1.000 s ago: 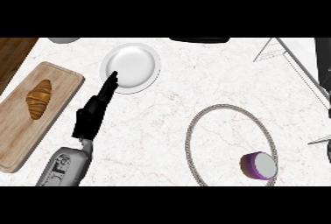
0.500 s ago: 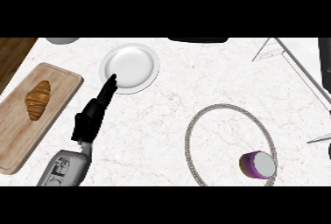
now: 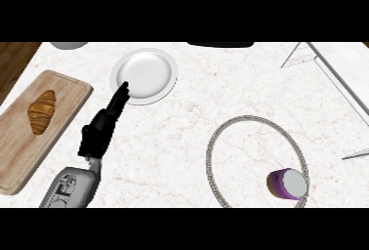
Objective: Pick the pear from the placemat and place it in the tiered shelf
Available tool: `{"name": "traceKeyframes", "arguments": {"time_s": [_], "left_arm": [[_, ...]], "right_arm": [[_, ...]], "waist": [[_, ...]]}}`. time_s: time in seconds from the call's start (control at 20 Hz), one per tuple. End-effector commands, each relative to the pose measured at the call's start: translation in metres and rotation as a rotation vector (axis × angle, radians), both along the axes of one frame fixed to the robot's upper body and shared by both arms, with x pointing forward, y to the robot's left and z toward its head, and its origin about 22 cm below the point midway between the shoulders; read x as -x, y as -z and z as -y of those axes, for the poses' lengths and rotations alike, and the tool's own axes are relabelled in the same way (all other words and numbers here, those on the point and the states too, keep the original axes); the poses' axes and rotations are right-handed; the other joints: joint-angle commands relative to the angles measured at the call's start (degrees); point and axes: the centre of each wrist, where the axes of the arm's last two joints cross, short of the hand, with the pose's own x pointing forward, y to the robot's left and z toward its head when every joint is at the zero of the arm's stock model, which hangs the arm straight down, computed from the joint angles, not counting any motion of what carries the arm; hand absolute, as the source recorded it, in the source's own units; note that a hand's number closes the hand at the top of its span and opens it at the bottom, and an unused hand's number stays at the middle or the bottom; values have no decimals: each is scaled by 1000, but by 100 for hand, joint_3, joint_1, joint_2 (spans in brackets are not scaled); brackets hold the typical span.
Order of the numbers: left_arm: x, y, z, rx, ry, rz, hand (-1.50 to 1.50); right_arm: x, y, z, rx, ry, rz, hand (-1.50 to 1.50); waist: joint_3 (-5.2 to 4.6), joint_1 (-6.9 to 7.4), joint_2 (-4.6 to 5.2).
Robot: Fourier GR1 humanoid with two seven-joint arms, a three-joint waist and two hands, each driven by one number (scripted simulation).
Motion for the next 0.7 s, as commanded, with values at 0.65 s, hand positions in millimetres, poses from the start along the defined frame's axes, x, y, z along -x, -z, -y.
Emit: {"name": "traceKeyframes", "arguments": {"time_s": [0.65], "left_arm": [[7,1,0,4,-8,-1,0]], "right_arm": [[18,33,44,-48,-62,428,150]], "waist": [[6,-62,-42]]}}
